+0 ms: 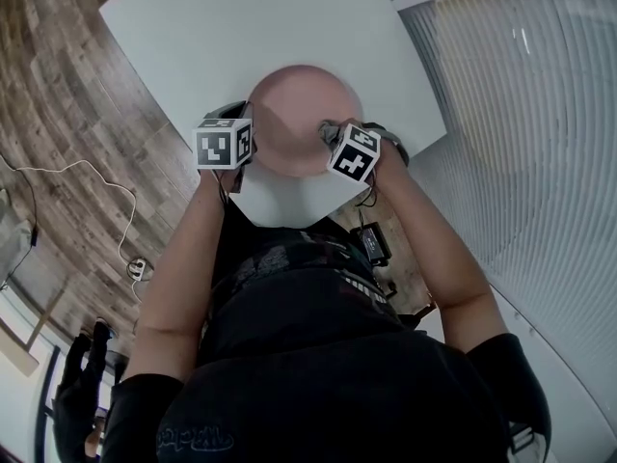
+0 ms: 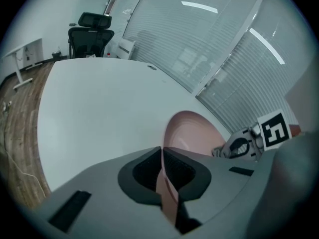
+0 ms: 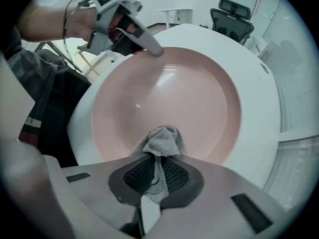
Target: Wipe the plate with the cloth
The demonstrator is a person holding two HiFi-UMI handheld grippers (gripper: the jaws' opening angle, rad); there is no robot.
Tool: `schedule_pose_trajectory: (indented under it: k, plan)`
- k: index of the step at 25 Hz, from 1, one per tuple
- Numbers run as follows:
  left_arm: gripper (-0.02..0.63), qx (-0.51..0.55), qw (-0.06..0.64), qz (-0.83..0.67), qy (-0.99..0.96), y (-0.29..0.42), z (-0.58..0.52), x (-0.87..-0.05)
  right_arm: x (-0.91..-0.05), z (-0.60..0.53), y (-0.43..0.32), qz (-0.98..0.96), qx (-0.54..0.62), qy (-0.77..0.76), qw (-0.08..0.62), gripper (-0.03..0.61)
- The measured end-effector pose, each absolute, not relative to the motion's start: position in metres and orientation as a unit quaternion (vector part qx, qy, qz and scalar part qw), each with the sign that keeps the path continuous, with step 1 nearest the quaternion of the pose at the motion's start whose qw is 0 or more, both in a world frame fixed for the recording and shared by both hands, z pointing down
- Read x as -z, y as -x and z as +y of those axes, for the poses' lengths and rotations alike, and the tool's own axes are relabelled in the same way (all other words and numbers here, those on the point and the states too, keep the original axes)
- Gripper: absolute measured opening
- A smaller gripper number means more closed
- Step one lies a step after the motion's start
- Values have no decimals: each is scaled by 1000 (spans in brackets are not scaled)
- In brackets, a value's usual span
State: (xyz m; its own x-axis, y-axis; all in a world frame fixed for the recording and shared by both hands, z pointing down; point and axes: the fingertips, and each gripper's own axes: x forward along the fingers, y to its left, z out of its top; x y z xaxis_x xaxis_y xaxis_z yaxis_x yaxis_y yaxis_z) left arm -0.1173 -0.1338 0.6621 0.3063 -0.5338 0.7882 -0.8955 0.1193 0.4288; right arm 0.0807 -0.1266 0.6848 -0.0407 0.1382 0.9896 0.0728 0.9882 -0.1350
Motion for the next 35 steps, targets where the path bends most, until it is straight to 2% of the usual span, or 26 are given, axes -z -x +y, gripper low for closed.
schedule_pose_trajectory:
  k: [5,9,15,19,30,35]
  plan:
    - [26,-185,500,-552,-642,114,-134,-662,-686,-197,-63,-738,42,-46,672,38]
    - [28,-184,501,-550,-642,115,-133,-661,-682,-227,-9,-786,50,-90,610,37]
    - [26,-173,501,-557,-639,116,-135,-664,-676,-200,75,-832,65,-21,551,37]
    - [26,-169,512,-560,-628,118,-135,-665,-675,-152,104,-852,49,40,519,37]
    - [26,-162,510,-568,-626,121,-129,-664,-672,-72,93,-866,-18,84,493,37]
    - [26,-156,508,-572,-625,119,-130,-663,-672,-46,66,-851,-20,122,510,37]
